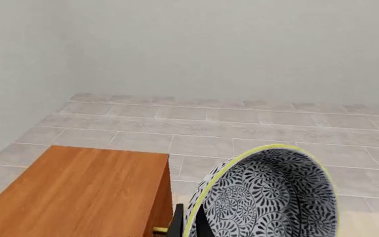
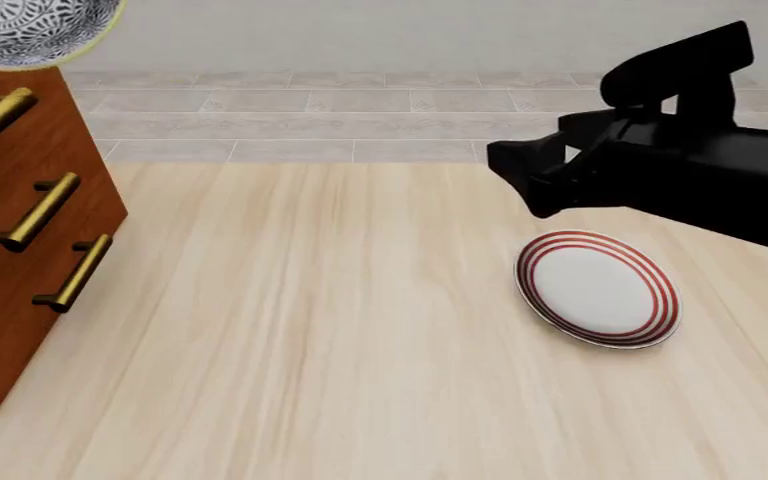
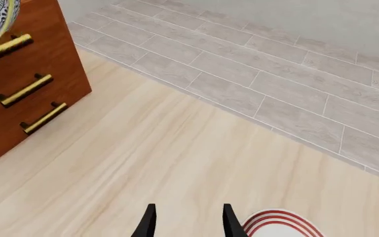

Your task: Put the bowl on top of the cabinet.

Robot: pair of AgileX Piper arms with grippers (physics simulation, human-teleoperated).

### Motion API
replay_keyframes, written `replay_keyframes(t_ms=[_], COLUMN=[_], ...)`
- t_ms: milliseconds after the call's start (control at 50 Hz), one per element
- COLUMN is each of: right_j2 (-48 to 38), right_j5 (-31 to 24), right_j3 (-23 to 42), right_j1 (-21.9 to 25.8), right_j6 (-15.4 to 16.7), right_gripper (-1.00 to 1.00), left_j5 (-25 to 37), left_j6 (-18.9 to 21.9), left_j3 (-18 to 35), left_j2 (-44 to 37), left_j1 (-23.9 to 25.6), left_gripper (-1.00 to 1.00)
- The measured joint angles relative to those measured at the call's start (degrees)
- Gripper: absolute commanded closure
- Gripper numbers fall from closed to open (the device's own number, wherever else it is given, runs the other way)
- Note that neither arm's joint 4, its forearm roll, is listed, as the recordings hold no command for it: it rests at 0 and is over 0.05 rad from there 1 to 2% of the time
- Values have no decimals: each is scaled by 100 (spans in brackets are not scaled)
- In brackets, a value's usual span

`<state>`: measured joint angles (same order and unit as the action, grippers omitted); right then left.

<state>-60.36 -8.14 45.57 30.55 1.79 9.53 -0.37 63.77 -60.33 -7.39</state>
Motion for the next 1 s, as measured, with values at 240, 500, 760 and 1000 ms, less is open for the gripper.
replay_keyframes(t_ms=[240, 500, 760, 1000], right_j2=[48, 77, 62, 35], right_j5=[-34, -56, -49, -35], right_j3=[1, -2, -8, -15], right_j1=[29, 59, 70, 76], right_j6=[-17, -24, -21, -15], right_gripper=[-100, -100, -100, -100], left_j5=[533, 853, 904, 841], left_j6=[-298, -1077, -1837, -2452], left_j3=[565, 991, 1076, 1007], left_j2=[-189, -525, -830, -1167], left_j1=[-681, -1294, -1698, -1934], left_gripper=[100, 100, 100, 100])
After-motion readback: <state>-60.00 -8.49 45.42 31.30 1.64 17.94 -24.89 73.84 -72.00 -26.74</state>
